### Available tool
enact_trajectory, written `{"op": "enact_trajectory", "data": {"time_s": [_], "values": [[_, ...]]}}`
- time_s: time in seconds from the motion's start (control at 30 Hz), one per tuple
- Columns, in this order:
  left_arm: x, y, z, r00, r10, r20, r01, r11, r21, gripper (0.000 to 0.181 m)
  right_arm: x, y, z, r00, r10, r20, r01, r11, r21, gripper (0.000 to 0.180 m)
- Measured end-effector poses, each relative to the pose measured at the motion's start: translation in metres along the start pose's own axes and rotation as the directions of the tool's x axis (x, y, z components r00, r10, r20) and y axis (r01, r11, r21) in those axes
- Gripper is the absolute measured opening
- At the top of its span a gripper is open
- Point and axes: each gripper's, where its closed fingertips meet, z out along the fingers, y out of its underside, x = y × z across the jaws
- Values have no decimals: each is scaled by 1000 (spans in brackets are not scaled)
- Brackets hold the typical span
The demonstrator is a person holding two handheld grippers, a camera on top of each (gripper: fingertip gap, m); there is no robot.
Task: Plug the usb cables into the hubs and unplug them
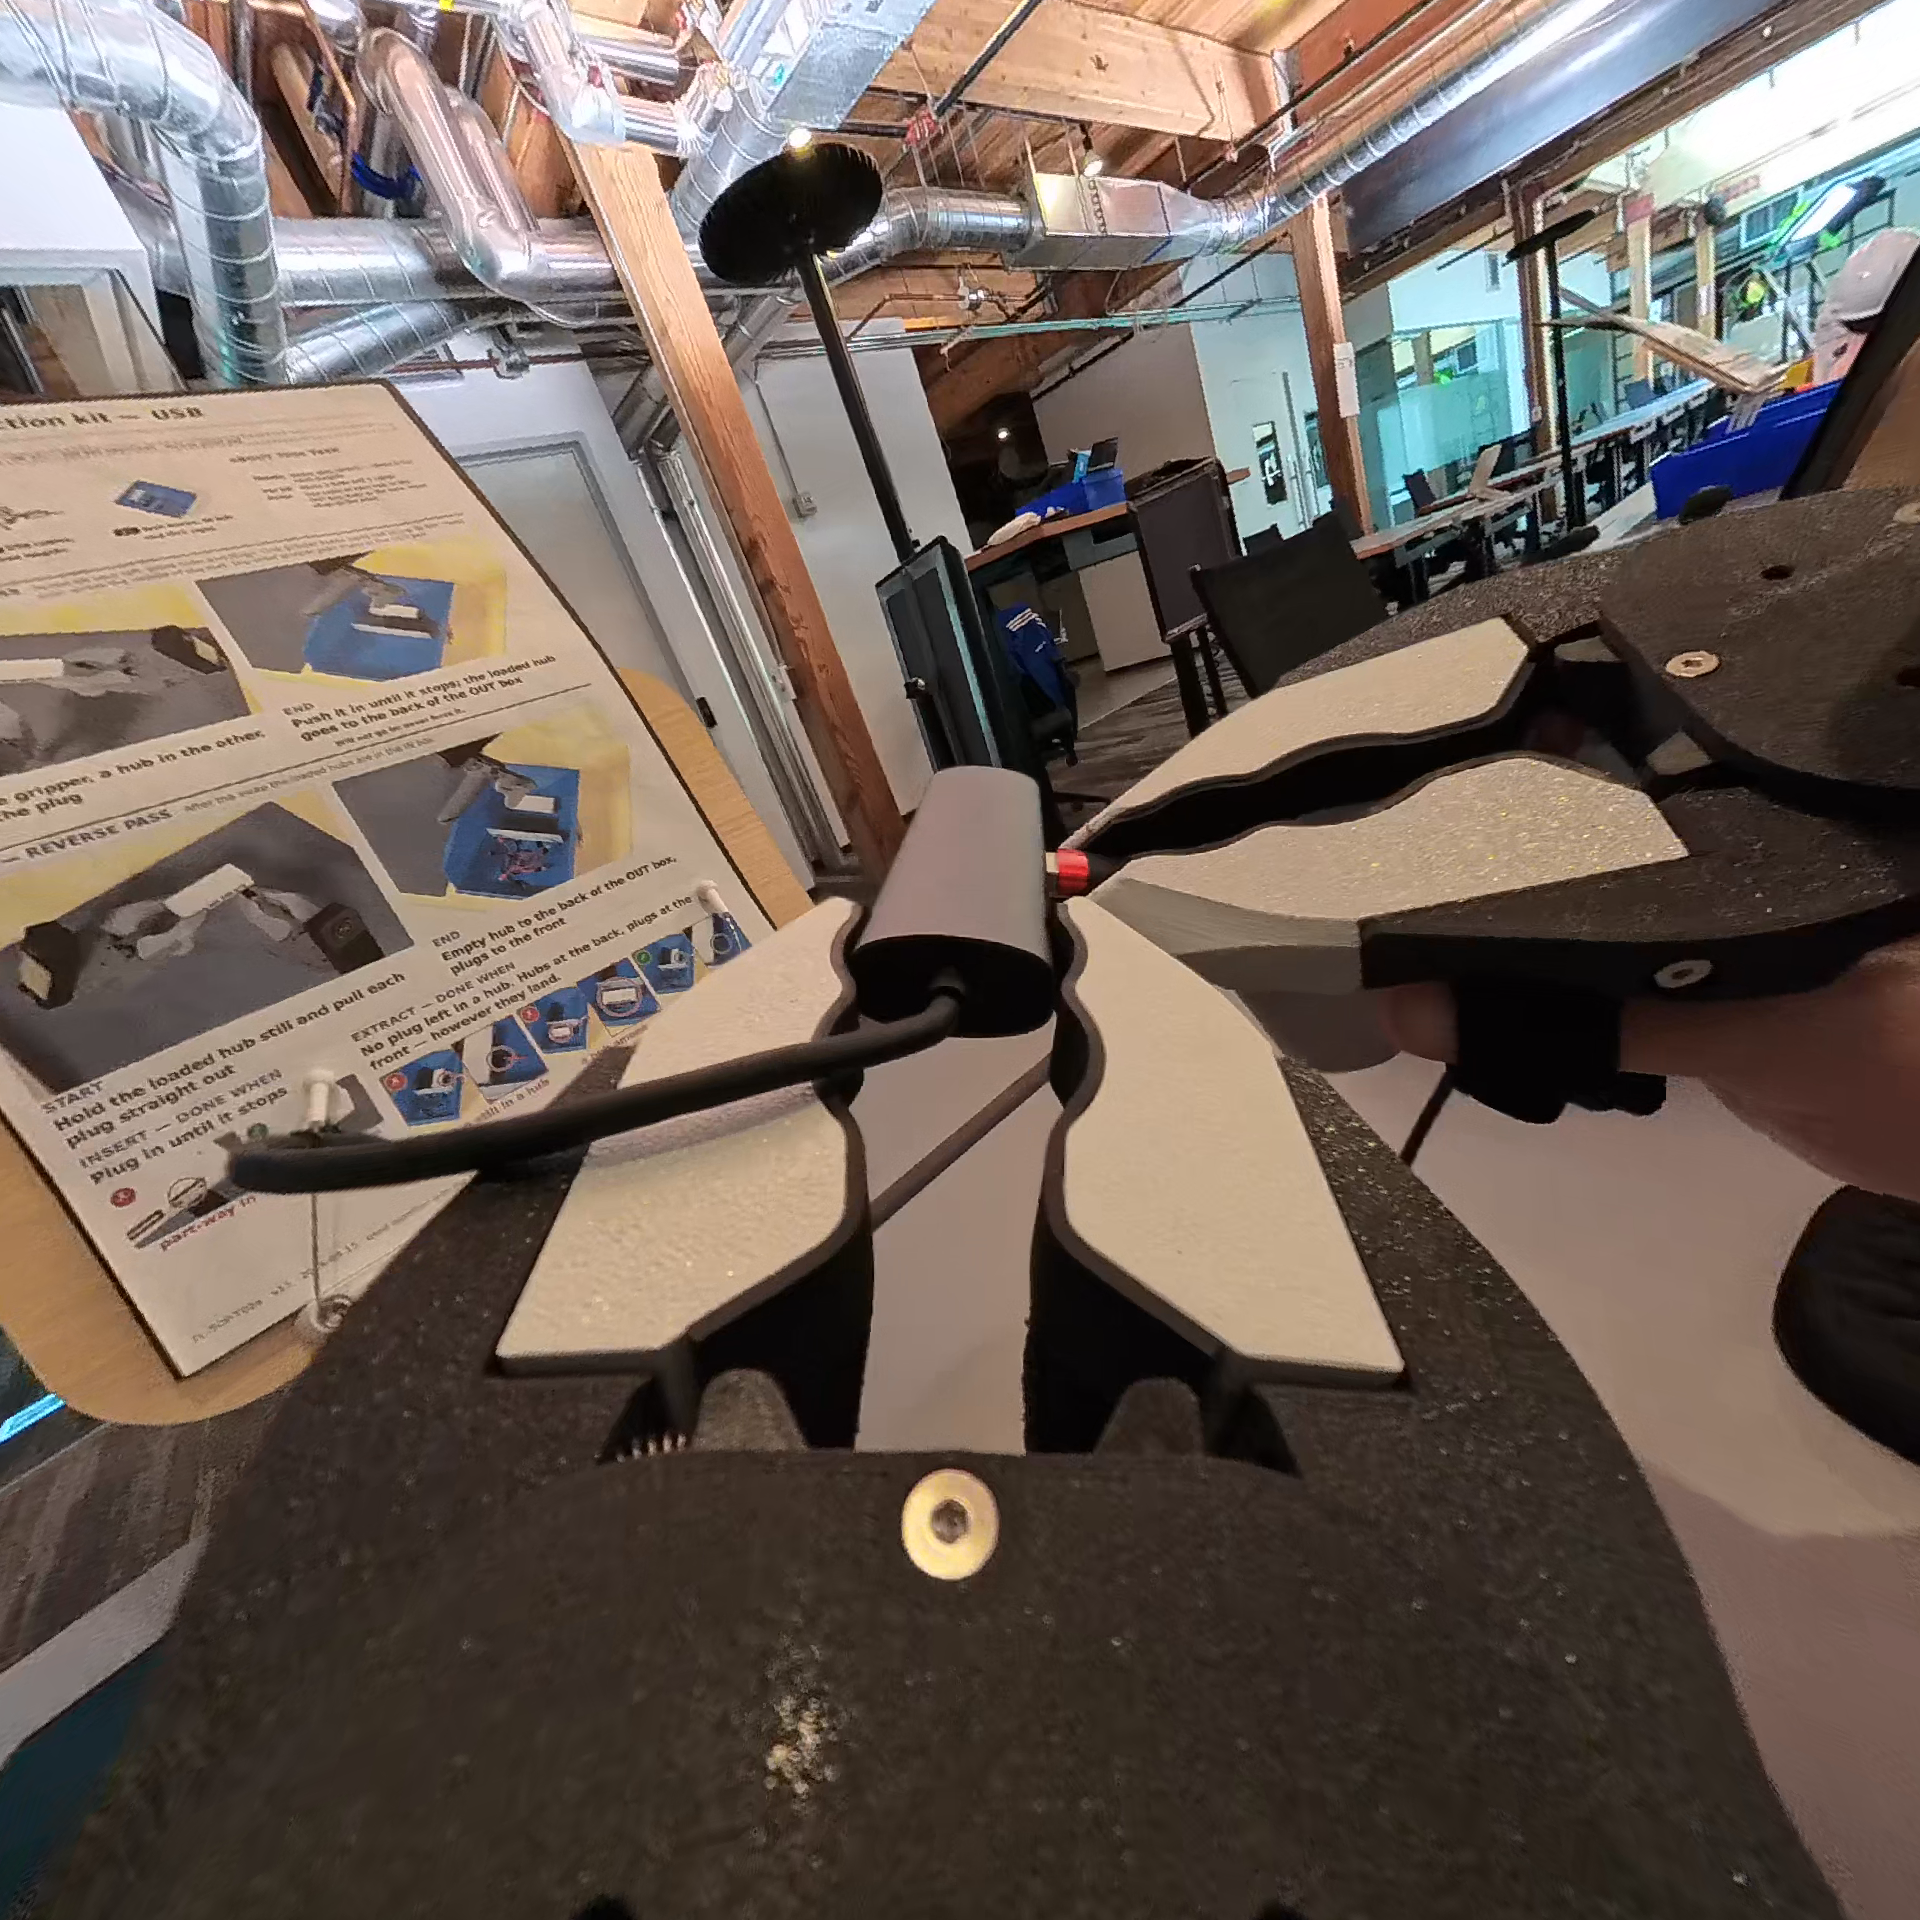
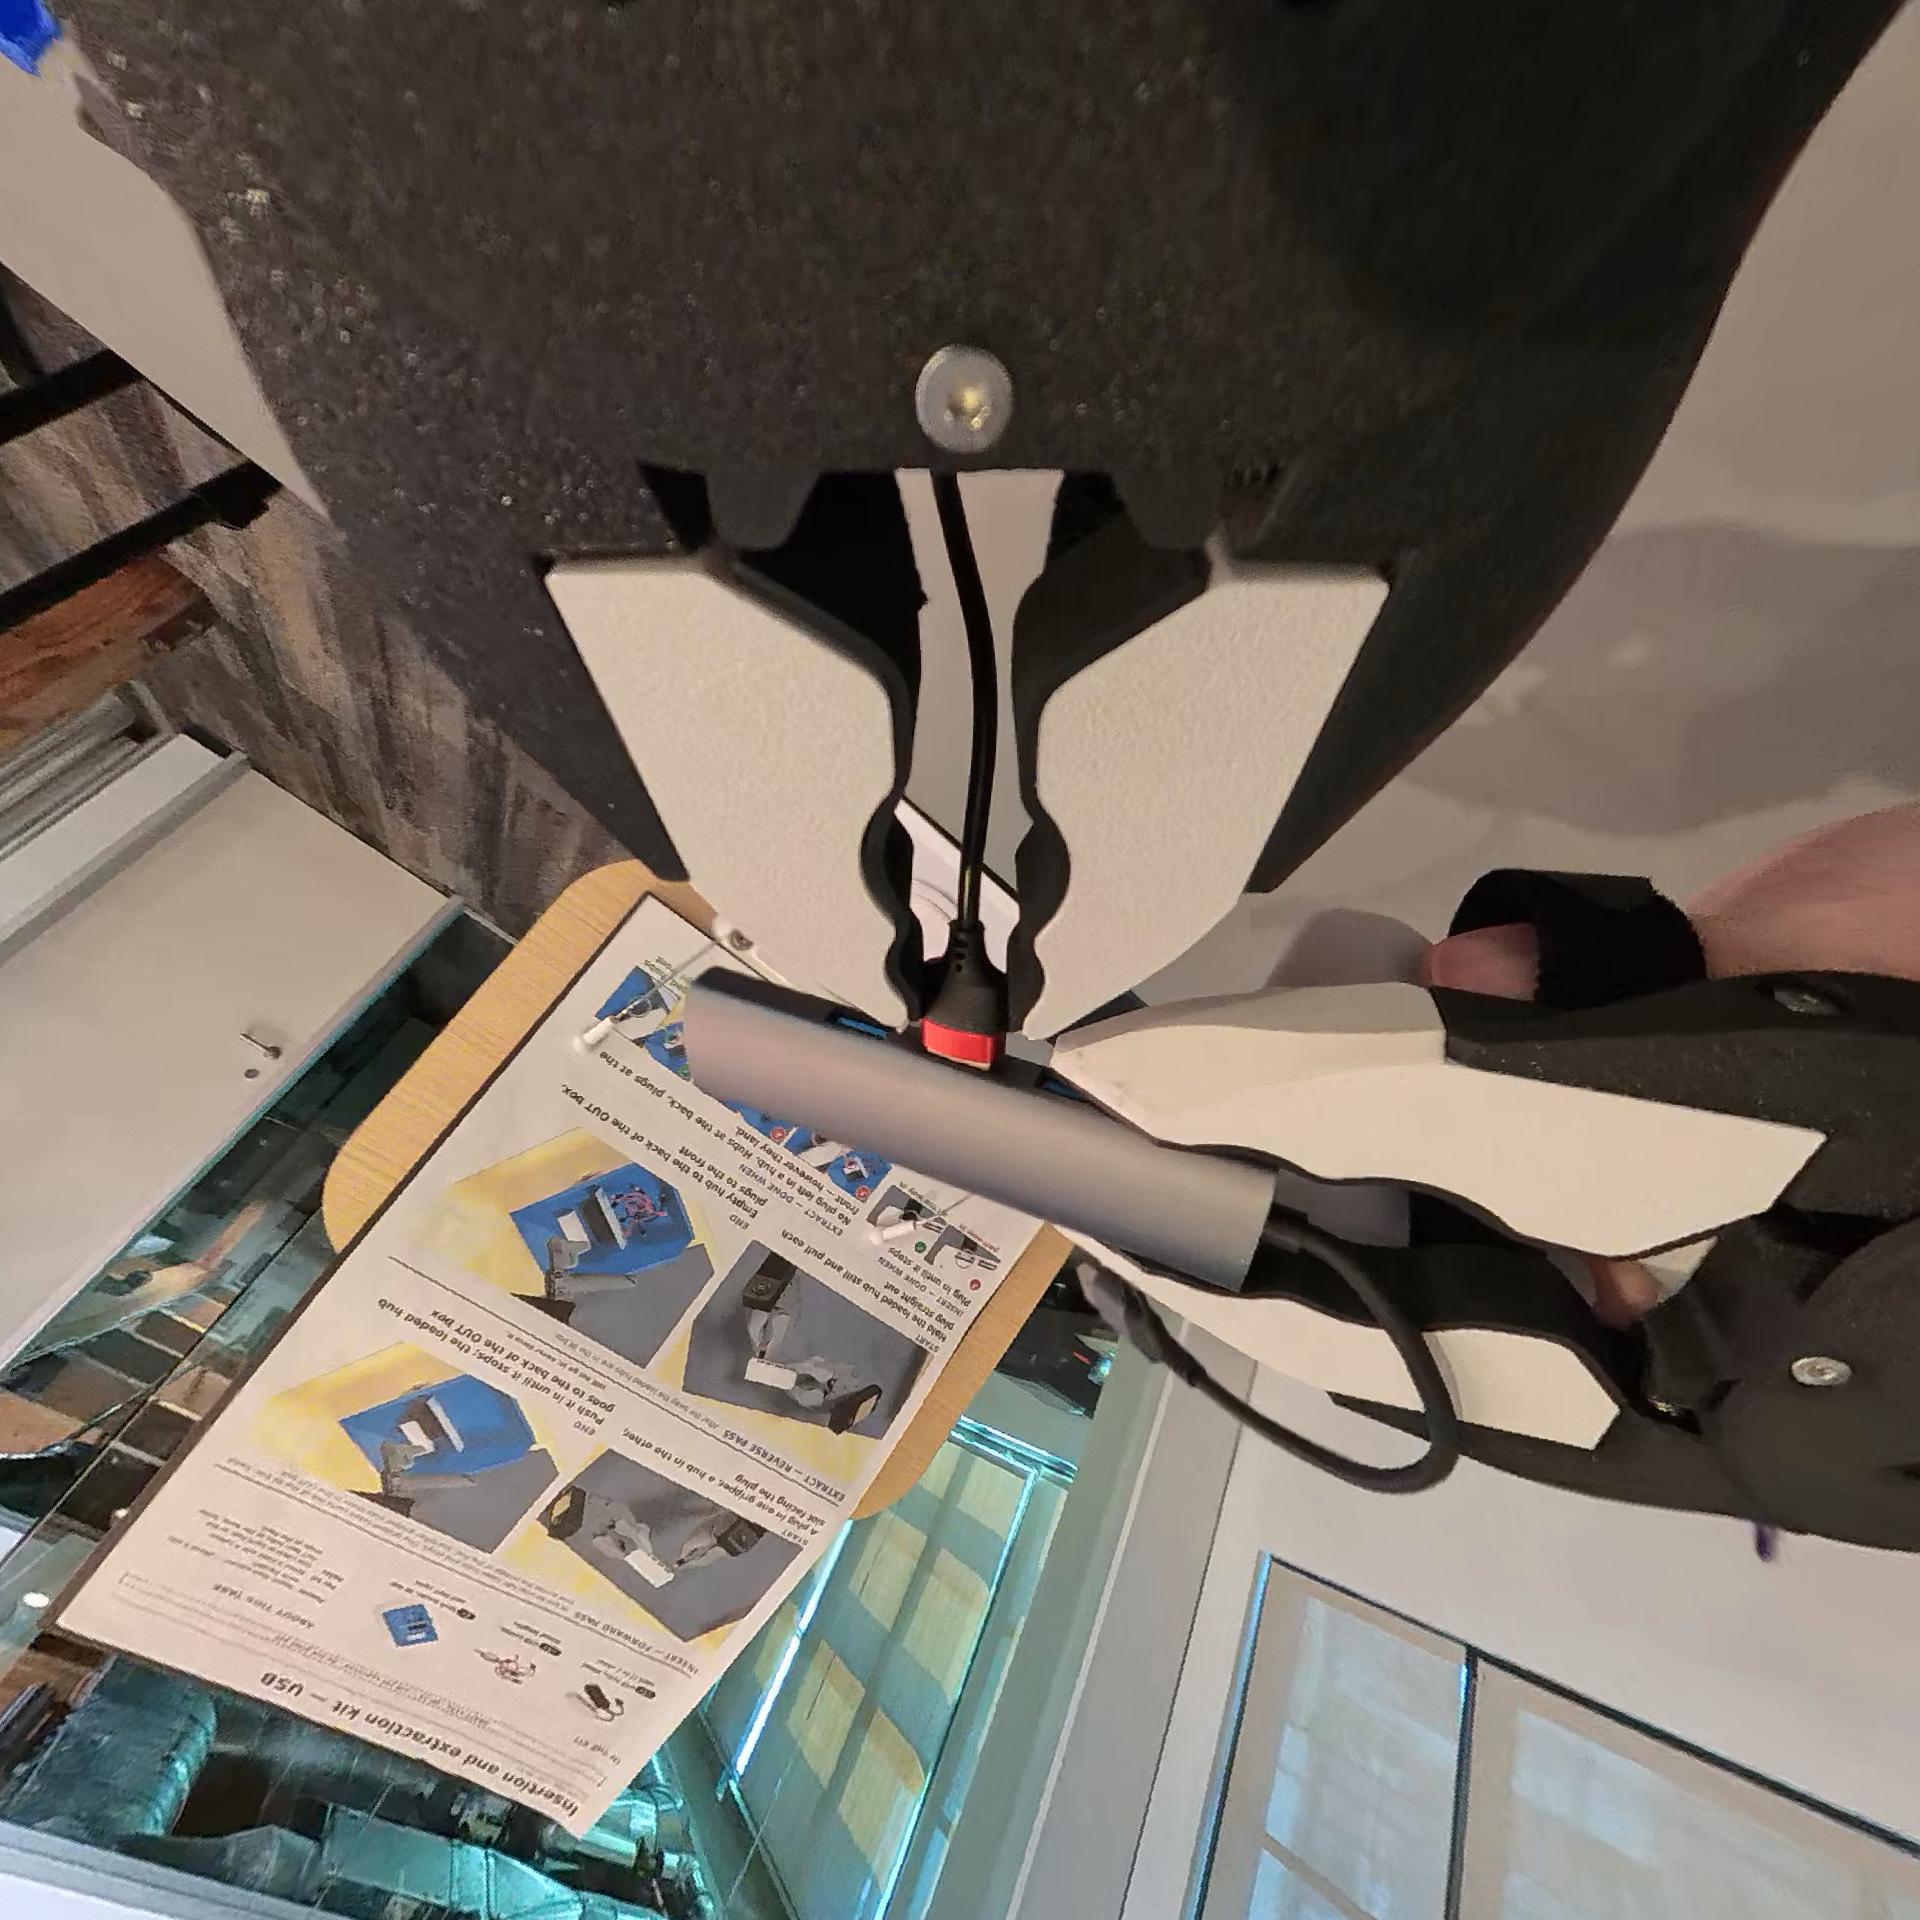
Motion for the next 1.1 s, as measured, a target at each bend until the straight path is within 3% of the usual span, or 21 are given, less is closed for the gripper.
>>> {"op": "enact_trajectory", "data": {"time_s": [0.23,0.5,0.77,0.83,1.1], "values": [[0,-7,-3,999,29,33,-31,999,34,33,1,-7,-1,993,120,5,-120,989,84,20],[1,-12,-5,999,24,41,-26,998,62,33,-4,-11,-2,948,292,126,-309,938,158,15],[1,-1,1,999,32,22,-31,999,-32,33,-1,3,3,973,209,103,-218,972,87,15],[1,-2,1,999,35,28,-34,999,-31,41,2,6,3,977,192,93,-198,978,67,14],[4,-2,1,999,32,-8,-33,999,-26,40,2,11,5,996,77,51,-78,997,16,14]]}}
